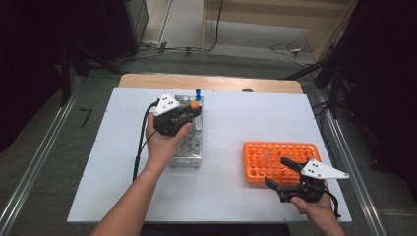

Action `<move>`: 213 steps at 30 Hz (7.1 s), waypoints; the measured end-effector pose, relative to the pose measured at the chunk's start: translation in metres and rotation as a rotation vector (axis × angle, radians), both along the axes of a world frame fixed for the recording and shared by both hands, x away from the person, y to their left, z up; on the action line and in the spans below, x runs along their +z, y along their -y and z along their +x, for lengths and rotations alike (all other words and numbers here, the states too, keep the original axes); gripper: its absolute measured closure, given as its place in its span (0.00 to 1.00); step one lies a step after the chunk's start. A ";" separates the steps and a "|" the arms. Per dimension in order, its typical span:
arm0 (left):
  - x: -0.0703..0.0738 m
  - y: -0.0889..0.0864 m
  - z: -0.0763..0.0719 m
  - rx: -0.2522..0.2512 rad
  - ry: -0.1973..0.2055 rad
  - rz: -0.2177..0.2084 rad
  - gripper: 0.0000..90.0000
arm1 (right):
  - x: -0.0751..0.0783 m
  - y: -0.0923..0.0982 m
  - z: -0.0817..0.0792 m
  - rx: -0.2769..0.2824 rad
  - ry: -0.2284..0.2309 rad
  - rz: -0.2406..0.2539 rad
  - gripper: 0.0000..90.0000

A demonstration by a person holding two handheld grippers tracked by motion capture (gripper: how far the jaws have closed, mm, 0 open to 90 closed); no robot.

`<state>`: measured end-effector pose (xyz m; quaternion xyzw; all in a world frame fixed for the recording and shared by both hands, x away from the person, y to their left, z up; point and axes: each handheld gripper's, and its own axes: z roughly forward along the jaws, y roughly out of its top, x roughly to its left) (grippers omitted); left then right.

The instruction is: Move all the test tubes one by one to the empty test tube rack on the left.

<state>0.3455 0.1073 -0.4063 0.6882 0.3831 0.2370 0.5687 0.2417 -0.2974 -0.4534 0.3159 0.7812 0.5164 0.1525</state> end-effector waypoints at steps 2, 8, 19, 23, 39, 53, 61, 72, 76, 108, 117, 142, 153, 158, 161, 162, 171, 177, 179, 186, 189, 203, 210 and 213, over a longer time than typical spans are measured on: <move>-0.001 -0.001 0.006 0.016 -0.004 -0.006 0.84 | 0.000 0.001 0.000 0.001 0.001 0.000 0.07; -0.004 0.000 0.016 0.045 -0.001 0.007 0.84 | -0.001 0.000 0.001 -0.002 0.001 -0.008 0.07; -0.013 0.005 0.025 0.073 -0.018 0.033 0.84 | -0.002 0.000 0.001 -0.002 0.000 -0.013 0.07; -0.018 0.009 0.025 0.078 -0.035 0.067 0.84 | -0.002 0.000 0.001 -0.001 0.002 -0.013 0.07; -0.026 0.014 0.022 0.104 -0.108 0.108 0.77 | -0.003 -0.001 0.002 -0.009 -0.003 -0.023 0.07; -0.027 0.014 0.025 0.081 -0.143 0.110 0.65 | -0.005 -0.003 0.006 -0.031 -0.010 -0.026 0.07; -0.019 0.008 0.020 0.049 -0.129 0.029 0.39 | -0.007 -0.004 0.014 -0.064 -0.025 -0.017 0.09; -0.008 0.002 -0.015 -0.035 -0.097 -0.037 0.06 | -0.015 -0.012 0.028 -0.147 -0.042 -0.023 0.24; -0.008 -0.001 -0.030 -0.058 -0.089 -0.038 0.01 | -0.018 -0.017 0.030 -0.164 -0.041 -0.032 0.30; -0.029 0.015 -0.093 -0.155 -0.110 -0.014 0.00 | -0.031 -0.021 0.037 -0.269 0.010 -0.051 0.81; -0.027 0.024 -0.096 -0.179 -0.107 -0.022 0.00 | -0.020 -0.020 0.031 -0.271 0.054 -0.032 0.81; -0.027 0.090 -0.110 -0.452 -0.065 0.016 0.44 | -0.006 -0.091 -0.020 0.072 0.069 -0.072 0.81; -0.030 0.100 -0.113 -0.456 -0.028 0.064 0.83 | -0.008 -0.094 -0.023 0.146 0.065 -0.069 0.81; -0.026 0.091 -0.107 -0.404 -0.023 0.050 0.83 | -0.008 -0.089 -0.021 0.153 0.042 -0.051 0.65; -0.023 0.080 -0.100 -0.349 -0.022 0.045 0.83 | -0.008 -0.080 -0.019 0.145 0.046 -0.044 0.51; -0.023 0.075 -0.097 -0.329 -0.019 0.044 0.83 | -0.008 -0.077 -0.018 0.135 0.043 -0.045 0.46; -0.014 0.032 -0.065 -0.140 0.002 0.030 0.83 | -0.006 -0.039 -0.005 0.059 0.018 -0.058 0.07; -0.010 0.008 -0.039 -0.032 0.015 0.019 0.83 | -0.007 -0.018 0.001 -0.001 0.010 -0.059 0.01; -0.010 0.002 -0.030 -0.003 0.012 0.004 0.83 | -0.008 -0.014 0.003 -0.014 0.002 -0.056 0.01; -0.015 -0.006 -0.007 0.070 -0.008 -0.064 0.83 | -0.011 -0.012 0.005 -0.018 -0.006 -0.080 0.01; -0.016 -0.003 -0.003 0.069 -0.012 -0.078 0.83 | -0.012 -0.012 0.005 -0.016 -0.006 -0.082 0.01; -0.024 0.013 0.003 0.092 -0.013 0.030 0.83 | -0.012 -0.008 0.006 -0.035 -0.007 -0.076 0.02; -0.022 0.012 0.000 0.079 -0.025 0.042 0.69 | -0.013 -0.007 0.008 -0.039 -0.006 -0.080 0.02; -0.020 0.010 0.000 0.077 -0.027 0.034 0.61 | -0.013 -0.007 0.008 -0.042 -0.007 -0.079 0.02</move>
